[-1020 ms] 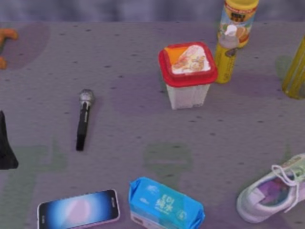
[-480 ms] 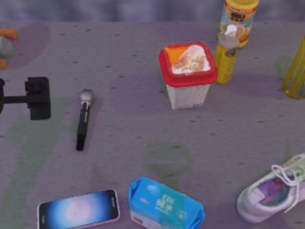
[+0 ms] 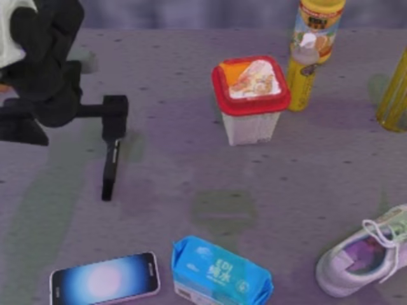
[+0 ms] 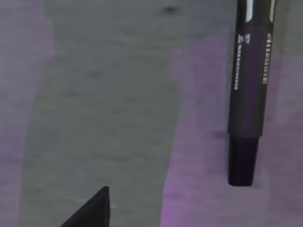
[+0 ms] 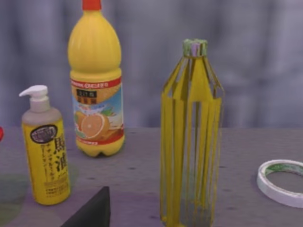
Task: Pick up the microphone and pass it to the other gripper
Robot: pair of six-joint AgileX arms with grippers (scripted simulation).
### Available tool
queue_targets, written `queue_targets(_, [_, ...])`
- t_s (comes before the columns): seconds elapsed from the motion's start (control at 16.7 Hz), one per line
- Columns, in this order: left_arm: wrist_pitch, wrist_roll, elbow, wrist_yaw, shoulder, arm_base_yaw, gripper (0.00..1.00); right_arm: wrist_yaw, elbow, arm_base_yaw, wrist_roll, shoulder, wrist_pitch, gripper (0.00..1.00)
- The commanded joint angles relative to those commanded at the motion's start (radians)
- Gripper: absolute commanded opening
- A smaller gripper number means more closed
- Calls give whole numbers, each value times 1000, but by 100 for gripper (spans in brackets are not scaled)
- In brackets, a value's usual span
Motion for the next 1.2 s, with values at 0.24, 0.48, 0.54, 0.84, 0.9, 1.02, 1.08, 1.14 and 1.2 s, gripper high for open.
queue_targets(0.24, [-84, -26, 149, -1, 181, -28, 100, 0, 0, 0, 0, 0, 0, 100])
queue_targets(0.48, [-100, -31, 181, -1, 216, -34, 100, 0, 0, 0, 0, 0, 0, 100])
queue_targets(0.54, [-100, -31, 181, -1, 216, -34, 100, 0, 0, 0, 0, 0, 0, 100])
queue_targets(0.84, [-59, -27, 159, -1, 237, -30, 100, 0, 0, 0, 0, 0, 0, 100])
queue_targets(0.9, [-27, -26, 145, 0, 255, -30, 100, 0, 0, 0, 0, 0, 0, 100])
queue_targets(1.02, [58, -25, 111, 0, 301, -29, 100, 0, 0, 0, 0, 0, 0, 100])
queue_targets(1.08, [103, -25, 93, 0, 325, -29, 100, 0, 0, 0, 0, 0, 0, 100])
queue_targets(1.14, [146, -24, 74, 1, 348, -28, 100, 0, 0, 0, 0, 0, 0, 100])
queue_targets(1.2, [182, -23, 59, 1, 369, -28, 100, 0, 0, 0, 0, 0, 0, 100])
